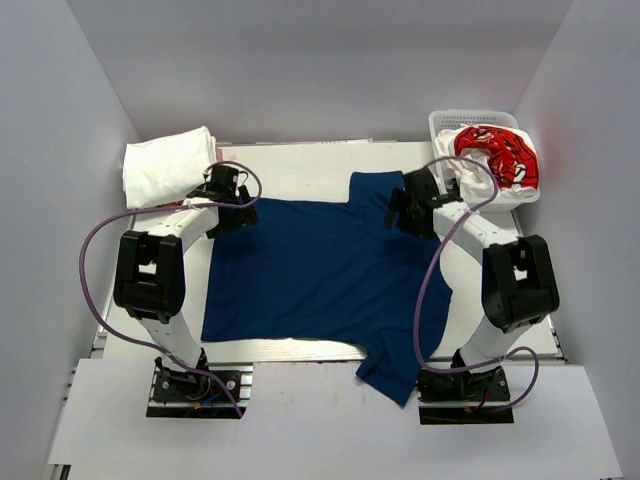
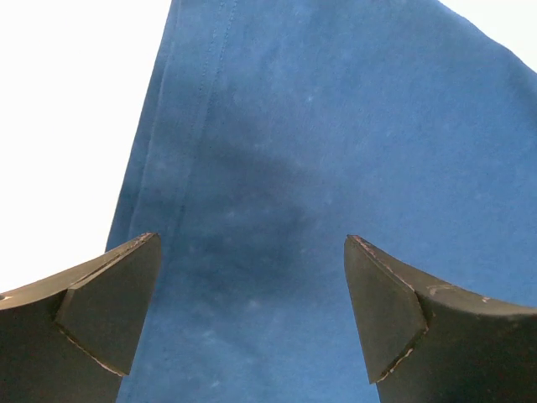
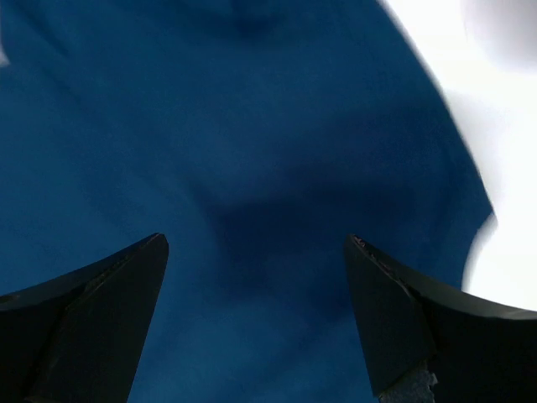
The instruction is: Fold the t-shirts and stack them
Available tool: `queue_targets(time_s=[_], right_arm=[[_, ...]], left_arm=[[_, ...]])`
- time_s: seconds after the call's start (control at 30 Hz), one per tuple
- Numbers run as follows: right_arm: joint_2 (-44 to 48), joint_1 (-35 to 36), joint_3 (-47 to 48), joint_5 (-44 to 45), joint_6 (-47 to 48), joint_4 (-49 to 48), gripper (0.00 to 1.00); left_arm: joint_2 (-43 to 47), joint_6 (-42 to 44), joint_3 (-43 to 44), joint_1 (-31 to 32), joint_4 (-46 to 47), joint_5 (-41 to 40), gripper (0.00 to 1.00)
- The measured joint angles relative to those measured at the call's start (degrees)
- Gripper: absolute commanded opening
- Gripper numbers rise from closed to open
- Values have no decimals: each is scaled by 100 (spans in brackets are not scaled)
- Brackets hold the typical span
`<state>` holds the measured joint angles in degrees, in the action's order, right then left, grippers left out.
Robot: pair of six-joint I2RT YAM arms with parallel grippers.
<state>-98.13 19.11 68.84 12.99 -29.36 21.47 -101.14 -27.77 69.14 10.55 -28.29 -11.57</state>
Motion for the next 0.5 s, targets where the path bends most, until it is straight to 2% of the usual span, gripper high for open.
queue_targets(time_s=[0.1, 0.2, 0.5], right_arm=[[251, 17, -610, 7, 50, 245, 90], [247, 7, -802, -76, 157, 310, 90], [-885, -39, 0, 4, 415, 221, 90]], left_arm=[[0, 85, 4, 31, -127, -31, 100], [-55, 151, 44, 68, -203, 26, 100], [-1154, 186, 833, 70, -118, 240, 100]])
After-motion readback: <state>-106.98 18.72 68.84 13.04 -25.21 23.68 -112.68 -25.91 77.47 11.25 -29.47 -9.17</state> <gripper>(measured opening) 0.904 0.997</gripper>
